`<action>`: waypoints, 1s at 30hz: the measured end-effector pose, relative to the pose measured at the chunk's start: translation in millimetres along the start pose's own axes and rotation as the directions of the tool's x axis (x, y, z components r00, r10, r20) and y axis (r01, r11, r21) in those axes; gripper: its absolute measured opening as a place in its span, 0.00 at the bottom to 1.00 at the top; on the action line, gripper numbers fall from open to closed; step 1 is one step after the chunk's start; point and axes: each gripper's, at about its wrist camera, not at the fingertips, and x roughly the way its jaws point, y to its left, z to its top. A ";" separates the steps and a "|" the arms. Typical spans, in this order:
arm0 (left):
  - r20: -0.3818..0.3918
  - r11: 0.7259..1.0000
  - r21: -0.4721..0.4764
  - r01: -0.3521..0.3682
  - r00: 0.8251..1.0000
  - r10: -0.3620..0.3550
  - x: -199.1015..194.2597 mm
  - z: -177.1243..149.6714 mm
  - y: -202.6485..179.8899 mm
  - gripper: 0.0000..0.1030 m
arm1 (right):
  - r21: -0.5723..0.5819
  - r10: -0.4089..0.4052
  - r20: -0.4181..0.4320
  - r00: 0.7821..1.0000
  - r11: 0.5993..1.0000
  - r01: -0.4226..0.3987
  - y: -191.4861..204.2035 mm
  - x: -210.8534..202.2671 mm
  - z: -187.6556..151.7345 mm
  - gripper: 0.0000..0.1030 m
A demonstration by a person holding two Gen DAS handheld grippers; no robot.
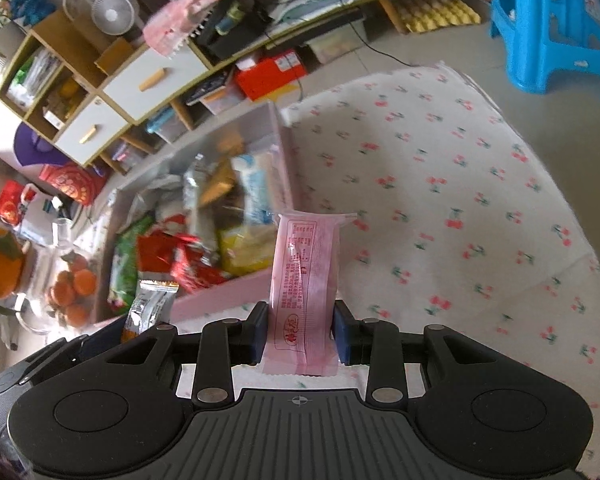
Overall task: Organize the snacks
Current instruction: 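Carry both packets over the pink box, lower them in and open both tools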
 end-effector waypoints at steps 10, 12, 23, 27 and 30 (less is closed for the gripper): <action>0.025 0.987 -0.105 -0.120 0.992 0.123 3.6 10.2 30.2 0.35 | -0.032 0.063 0.055 0.997 0.998 -0.061 40.0 19.0 10.5 0.32; 0.024 0.982 -0.122 -0.143 0.989 0.147 6.9 11.5 35.1 0.35 | -0.029 0.073 0.064 0.995 0.997 -0.071 43.9 23.1 11.9 0.32; 0.071 0.965 -0.211 -0.157 0.982 0.176 17.3 10.3 55.3 0.36 | -0.002 0.138 0.120 0.983 0.990 -0.139 44.9 44.2 15.4 0.32; 0.082 0.965 -0.211 -0.156 0.981 0.177 20.3 9.4 54.0 0.36 | -0.029 0.157 0.141 0.978 0.988 -0.154 49.8 50.1 13.6 0.34; 0.081 0.967 -0.194 -0.165 0.980 0.184 21.1 8.8 53.6 0.48 | -0.036 0.167 0.167 0.972 0.986 -0.163 51.7 48.9 13.4 0.51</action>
